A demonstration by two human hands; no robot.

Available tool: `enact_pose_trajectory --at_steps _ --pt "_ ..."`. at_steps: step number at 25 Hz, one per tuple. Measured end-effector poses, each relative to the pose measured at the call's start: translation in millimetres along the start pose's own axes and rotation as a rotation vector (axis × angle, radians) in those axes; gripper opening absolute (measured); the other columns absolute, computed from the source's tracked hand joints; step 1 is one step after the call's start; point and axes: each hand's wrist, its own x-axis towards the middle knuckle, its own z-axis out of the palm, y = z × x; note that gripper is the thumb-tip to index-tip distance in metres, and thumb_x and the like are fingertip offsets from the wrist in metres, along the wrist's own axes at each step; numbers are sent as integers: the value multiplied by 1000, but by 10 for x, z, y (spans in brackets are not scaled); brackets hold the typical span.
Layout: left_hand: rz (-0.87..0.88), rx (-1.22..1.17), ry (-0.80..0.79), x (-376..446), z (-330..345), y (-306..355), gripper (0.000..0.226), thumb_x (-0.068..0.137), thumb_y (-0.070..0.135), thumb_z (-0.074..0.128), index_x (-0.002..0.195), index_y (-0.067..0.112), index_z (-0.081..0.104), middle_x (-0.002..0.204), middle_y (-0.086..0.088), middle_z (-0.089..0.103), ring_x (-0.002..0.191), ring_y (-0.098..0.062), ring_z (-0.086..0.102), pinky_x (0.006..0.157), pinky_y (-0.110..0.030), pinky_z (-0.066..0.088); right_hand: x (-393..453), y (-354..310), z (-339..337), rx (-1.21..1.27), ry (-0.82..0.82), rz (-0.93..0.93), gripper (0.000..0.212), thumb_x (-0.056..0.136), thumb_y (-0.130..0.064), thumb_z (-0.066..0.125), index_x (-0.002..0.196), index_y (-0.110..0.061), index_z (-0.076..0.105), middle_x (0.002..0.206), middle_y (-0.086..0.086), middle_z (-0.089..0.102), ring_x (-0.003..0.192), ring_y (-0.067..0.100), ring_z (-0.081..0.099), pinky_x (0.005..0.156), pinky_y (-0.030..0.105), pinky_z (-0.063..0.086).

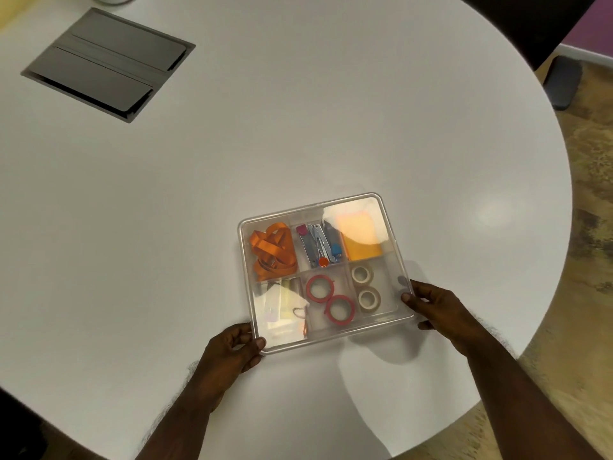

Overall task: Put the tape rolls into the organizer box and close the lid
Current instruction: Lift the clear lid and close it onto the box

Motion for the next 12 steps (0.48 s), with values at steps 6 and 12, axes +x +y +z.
enact_pose_trajectory --at_steps 6,12 --pt "-28 -83 73 -11 115 82 26 87 -1 67 112 7 68 103 -16 75 98 -30 72 73 -27 61 -92 96 84 111 65 0 34 95 -22 57 129 -26 60 118 6 66 95 24 64 69 33 58" --pt "-31 -50 115 62 161 245 19 91 -2 59 104 5 71 99 -15 76 94 -31 72 67 -26 61 -147 193 188 150 172 -26 33 95 -14 58 127 -15 61 108 6 66 86 24 65 64 31 59"
